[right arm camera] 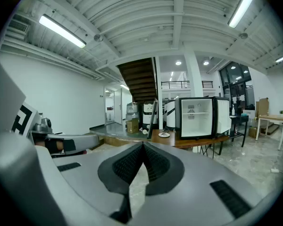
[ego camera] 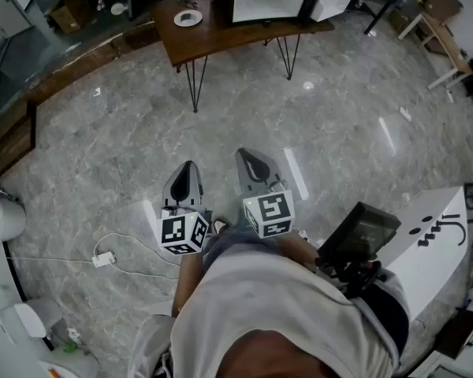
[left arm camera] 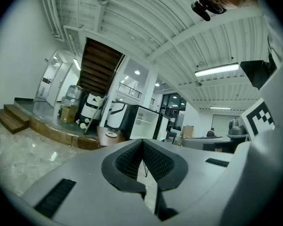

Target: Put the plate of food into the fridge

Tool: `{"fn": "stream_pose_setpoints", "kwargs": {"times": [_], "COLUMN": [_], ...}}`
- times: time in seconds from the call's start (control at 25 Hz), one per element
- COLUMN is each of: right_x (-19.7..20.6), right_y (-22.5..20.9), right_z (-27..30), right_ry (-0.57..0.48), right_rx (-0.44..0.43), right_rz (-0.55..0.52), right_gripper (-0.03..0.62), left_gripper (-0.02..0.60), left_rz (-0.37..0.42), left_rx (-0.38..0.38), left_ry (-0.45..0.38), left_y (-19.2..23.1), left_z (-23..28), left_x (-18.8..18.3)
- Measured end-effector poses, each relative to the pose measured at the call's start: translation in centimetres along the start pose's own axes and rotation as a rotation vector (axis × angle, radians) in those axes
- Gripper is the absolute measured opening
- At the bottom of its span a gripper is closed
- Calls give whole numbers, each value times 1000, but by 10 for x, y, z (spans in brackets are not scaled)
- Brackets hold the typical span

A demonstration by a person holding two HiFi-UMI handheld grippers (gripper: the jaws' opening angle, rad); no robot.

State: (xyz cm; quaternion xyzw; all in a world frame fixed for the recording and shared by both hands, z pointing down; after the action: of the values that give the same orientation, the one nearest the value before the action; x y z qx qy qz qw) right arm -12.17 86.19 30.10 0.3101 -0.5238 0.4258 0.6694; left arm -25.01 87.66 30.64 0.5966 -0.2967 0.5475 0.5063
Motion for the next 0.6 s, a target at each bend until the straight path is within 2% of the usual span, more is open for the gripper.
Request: {"fn": "stream_pose_setpoints", "kwargs": {"times": [0.36, 0.6], "right_x": [3, -11], "right_y": [-41, -92], "right_z": [14, 68], "right_ry": [34, 6], "right_rx": [5, -8], "right_rz": [-15, 37], "right_gripper": [18, 20], "left_gripper": [18, 20], "left_rz": [-26, -18], "left_rx": [42, 43], "left_ry": [10, 27], "left_y": [-20, -16], "left_z": [40, 113], "left_x": [4, 0]}}
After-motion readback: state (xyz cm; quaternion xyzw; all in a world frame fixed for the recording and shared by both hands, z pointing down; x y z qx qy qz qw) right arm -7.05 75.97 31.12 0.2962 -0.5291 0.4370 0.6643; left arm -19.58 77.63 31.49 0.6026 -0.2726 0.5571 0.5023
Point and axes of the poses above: the fingertips, and each gripper's own axes: z forward along the fingers, y to its left, x out of its underside, the point moved 2 cm from there along -z, backward along the fingers, and after that the axes turned 1 degree about y, right-handed, at the moved point
